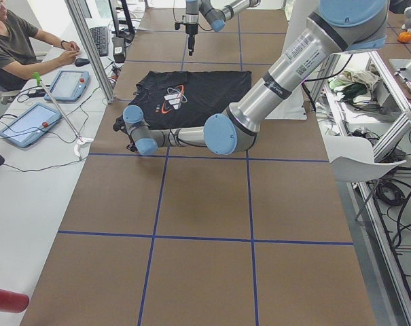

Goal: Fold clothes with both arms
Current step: 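Release the sleeve and raise the right gripper while the left arm approaches, then grasp the sleeve nearest the left gripper, then fold that sleeve inward with the left gripper while the right gripper moves to the hem, then release the sleeve with the left gripper while the right gripper grasps the hem corner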

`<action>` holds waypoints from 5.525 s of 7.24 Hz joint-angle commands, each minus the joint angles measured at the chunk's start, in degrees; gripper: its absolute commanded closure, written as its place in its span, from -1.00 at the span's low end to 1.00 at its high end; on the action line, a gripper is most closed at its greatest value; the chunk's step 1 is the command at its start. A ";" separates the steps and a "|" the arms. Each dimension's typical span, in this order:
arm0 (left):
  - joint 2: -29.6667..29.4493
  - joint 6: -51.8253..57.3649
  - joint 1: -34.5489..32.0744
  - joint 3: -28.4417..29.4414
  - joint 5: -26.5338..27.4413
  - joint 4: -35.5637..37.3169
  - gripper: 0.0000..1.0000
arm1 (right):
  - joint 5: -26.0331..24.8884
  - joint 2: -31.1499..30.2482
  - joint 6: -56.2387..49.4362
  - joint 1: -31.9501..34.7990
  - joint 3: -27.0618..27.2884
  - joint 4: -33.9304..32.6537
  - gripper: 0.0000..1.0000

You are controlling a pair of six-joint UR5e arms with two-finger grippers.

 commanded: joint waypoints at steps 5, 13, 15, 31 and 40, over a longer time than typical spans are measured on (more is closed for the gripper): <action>0.26 -1.17 -0.88 -2.31 -0.22 -0.18 1.00 | 0.07 -0.03 -0.01 0.09 0.08 0.00 -1.00; 4.95 -29.62 5.41 -27.13 0.07 3.95 1.00 | -0.11 0.14 -0.01 0.00 0.26 -0.09 -1.00; -1.38 -32.72 8.86 -21.61 5.37 4.65 1.00 | -0.29 -0.03 -0.01 0.00 0.08 -0.09 -1.00; 16.70 -42.22 11.15 -44.79 5.75 4.47 -1.00 | -51.70 -17.42 69.74 -47.71 31.64 -21.80 -0.81; 16.61 -46.09 11.15 -45.14 6.36 4.39 -1.00 | -53.55 -23.23 76.02 -54.05 27.07 -14.78 -0.43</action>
